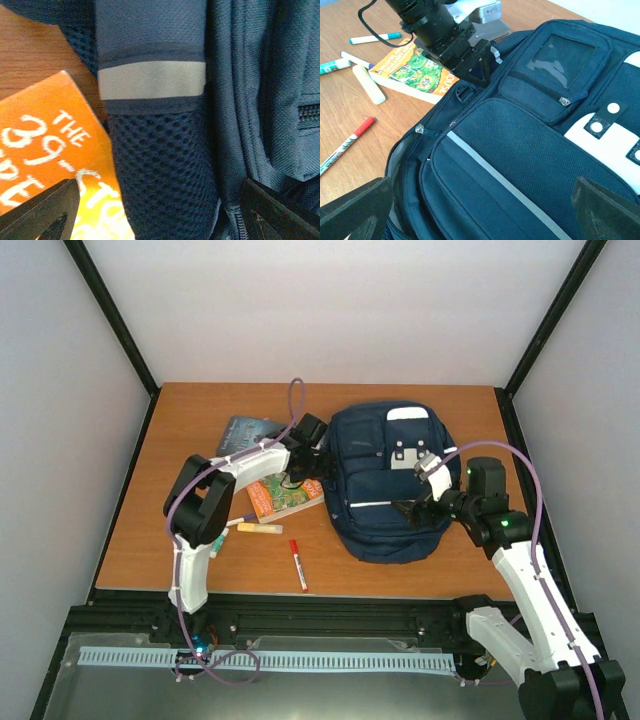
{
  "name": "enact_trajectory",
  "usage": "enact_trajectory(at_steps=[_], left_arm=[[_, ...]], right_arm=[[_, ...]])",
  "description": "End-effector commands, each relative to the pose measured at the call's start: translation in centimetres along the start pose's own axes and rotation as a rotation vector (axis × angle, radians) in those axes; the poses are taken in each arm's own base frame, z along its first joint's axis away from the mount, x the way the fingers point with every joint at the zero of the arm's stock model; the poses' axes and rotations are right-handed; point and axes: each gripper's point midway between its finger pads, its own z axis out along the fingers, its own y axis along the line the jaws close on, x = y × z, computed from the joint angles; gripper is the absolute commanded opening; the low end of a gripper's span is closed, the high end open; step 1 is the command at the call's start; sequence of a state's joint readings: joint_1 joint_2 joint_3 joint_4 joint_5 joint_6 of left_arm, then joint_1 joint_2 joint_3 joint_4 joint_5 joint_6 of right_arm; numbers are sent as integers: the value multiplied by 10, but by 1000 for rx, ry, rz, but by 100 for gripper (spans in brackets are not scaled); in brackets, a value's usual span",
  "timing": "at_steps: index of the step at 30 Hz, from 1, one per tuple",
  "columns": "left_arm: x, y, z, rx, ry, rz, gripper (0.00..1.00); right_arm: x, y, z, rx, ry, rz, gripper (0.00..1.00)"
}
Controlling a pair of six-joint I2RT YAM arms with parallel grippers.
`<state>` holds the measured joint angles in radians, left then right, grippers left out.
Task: Pack the student bag
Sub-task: Adjust the student bag at the center of the board.
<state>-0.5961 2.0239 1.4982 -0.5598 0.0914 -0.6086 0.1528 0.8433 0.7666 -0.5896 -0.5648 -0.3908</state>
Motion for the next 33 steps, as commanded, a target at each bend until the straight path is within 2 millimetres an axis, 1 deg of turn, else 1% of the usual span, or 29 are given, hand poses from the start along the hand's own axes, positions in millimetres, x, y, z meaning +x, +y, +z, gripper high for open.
enact_trajectory(at_steps=[1,4,6,10,13,14,15,17,19,20,21,25,27,29,30,33], left_arm=[[2,-55,1,137,-11,94,90],[10,-77,10,150,0,157,88],[11,-88,17,154,6,176,87],[-1,-115,28,198,-2,198,87],[-14,-140,29,253,-2,225,86],[-13,-145,31,261,9,237,86],[-14,-152,30,274,14,252,86],[-11,-158,26,290,25,274,86],[-11,-153,15,263,19,294,86],[-12,-148,5,243,6,309,87],[-14,-140,-3,203,-16,323,89],[-21,-109,-50,92,-102,358,96],[-23,-89,-70,51,-127,329,100],[-21,-68,-86,33,-145,284,100],[-17,-51,-89,9,-141,247,100],[-13,-13,-106,-73,-168,205,100]], right_arm=[[0,-8,4,24,-2,8,100],[3,-10,6,23,11,10,100],[3,-10,6,23,9,7,100],[2,-11,4,35,6,6,100],[3,-14,3,45,6,9,99],[3,-15,3,48,7,13,99],[4,-15,3,49,7,15,99],[4,-17,2,56,7,18,99],[5,-19,1,64,9,24,99],[4,-21,1,69,8,23,99],[5,-21,1,74,8,25,99],[5,-25,1,87,12,28,100],[6,-25,2,86,16,31,100],[6,-25,1,87,16,34,100],[5,-25,1,90,15,32,100],[5,-26,0,100,13,31,100]])
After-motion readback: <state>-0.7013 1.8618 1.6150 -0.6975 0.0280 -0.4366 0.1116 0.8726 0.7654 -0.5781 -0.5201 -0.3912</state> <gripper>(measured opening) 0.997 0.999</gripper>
